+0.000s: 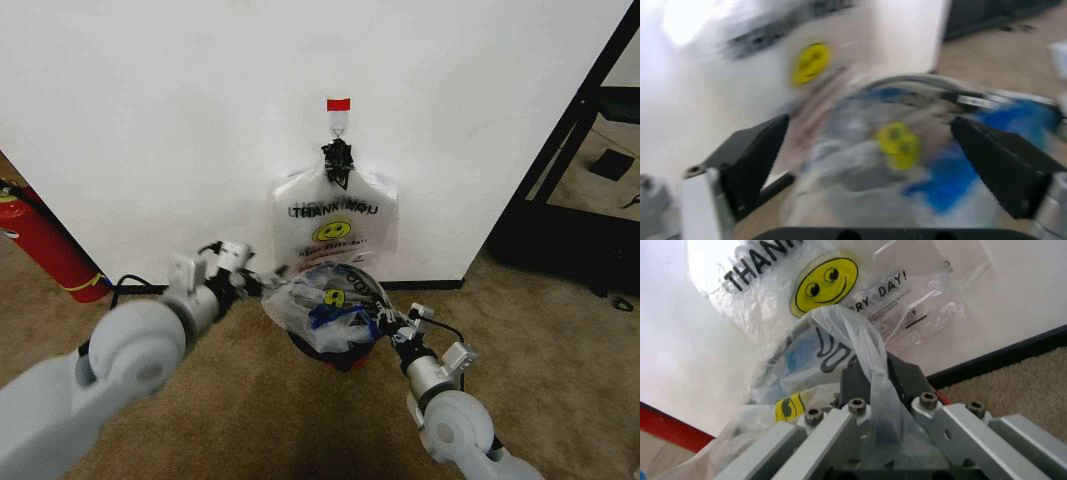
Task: Pick up the garbage bag from the wall and place it over the trash bin.
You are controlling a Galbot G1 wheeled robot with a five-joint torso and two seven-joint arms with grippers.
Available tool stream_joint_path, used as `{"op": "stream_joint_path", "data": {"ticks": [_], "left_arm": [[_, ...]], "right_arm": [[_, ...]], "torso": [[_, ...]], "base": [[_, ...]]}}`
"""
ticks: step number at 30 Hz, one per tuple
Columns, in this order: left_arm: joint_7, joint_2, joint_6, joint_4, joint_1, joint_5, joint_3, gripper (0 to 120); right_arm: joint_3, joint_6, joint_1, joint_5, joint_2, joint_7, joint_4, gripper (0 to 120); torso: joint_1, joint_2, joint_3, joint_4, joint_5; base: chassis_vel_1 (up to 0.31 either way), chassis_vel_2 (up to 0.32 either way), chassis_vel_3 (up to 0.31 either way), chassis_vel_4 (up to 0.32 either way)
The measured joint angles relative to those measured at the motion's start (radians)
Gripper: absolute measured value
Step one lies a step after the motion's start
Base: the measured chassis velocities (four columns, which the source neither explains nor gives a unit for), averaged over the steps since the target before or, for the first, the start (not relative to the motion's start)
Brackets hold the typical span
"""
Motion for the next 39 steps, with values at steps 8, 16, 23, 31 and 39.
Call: {"op": "stream_joint_path", "data": {"ticks": [8, 16, 23, 31, 39], "left_arm": [[0.043, -0.002, 0.039, -0.013, -0.083, -0.057, 0.091, 100], [0.038, -0.061, 0.045, 0.023, -0.104, -0.040, 0.185, 98], [0.020, -0.104, 0.045, 0.072, -0.123, -0.058, 0.237, 81], [0.007, -0.126, 0.026, 0.096, -0.122, -0.060, 0.259, 54], [-0.004, -0.107, 0.011, 0.087, -0.099, -0.056, 0.254, 23]], "right_arm": [[-0.014, -0.013, 0.011, -0.009, -0.016, 0.005, 0.005, 1], [-0.014, -0.017, 0.006, -0.010, -0.014, 0.012, 0.011, 1], [-0.019, -0.023, 0.009, -0.010, -0.010, 0.020, 0.012, 1], [-0.021, -0.026, 0.012, -0.007, -0.008, 0.025, 0.015, 1], [-0.021, -0.027, 0.012, -0.001, -0.003, 0.030, 0.016, 1]], "torso": [[0.000, 0.000, 0.000, -0.0003, 0.0000], [0.000, 0.000, 0.000, -0.0001, -0.0001], [0.000, 0.000, 0.000, 0.0000, -0.0001], [0.000, 0.000, 0.000, 0.0001, 0.0000], [0.000, 0.000, 0.000, 0.0000, -0.0001]], "base": [[0.000, 0.000, 0.000, 0.000], [0.000, 0.000, 0.000, 0.000], [0.000, 0.000, 0.000, 0.000], [0.000, 0.000, 0.000, 0.000], [0.000, 0.000, 0.000, 0.000]]}}
